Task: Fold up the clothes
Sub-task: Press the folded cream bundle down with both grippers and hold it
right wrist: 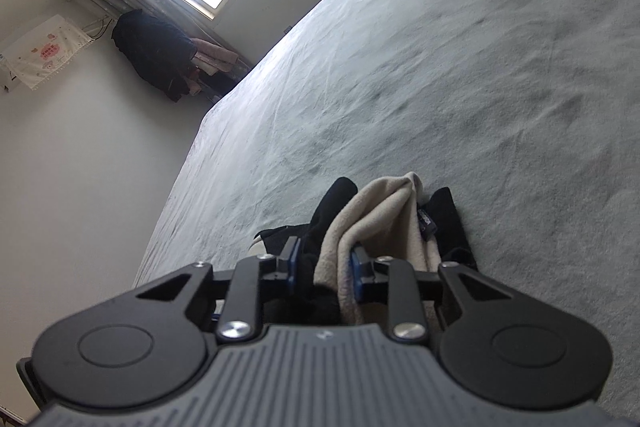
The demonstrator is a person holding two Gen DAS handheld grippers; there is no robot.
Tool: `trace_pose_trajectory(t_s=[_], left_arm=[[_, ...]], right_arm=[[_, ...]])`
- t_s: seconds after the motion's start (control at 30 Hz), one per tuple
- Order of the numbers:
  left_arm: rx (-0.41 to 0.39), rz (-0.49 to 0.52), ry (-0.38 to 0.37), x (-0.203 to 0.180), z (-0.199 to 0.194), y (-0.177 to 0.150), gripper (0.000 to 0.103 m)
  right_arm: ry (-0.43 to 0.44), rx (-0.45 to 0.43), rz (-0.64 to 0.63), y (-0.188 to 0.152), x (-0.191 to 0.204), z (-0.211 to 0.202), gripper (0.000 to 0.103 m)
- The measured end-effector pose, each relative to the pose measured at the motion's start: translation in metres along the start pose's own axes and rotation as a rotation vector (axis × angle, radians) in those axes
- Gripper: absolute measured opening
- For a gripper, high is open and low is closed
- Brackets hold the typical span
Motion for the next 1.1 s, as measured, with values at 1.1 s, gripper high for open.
trace_pose_trajectory(t_s=[1.1], left_arm=[[0.026, 0.039, 0.0, -0.004, 0.027, -0.025, 0.027]], right_arm=[[-0.21, -0.015, -0.283, -0.027, 0.026, 0.013, 0.01]])
Point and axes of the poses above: each gripper's, at about its wrist camera, not at the fingertips, and z roughly the way its jaws point, x to its left, y to its top, the point moved 1 cm from there along z, roughly the way its jaws point, and after that the axes turned 3 degrees about -y, right-handed, at the moved point
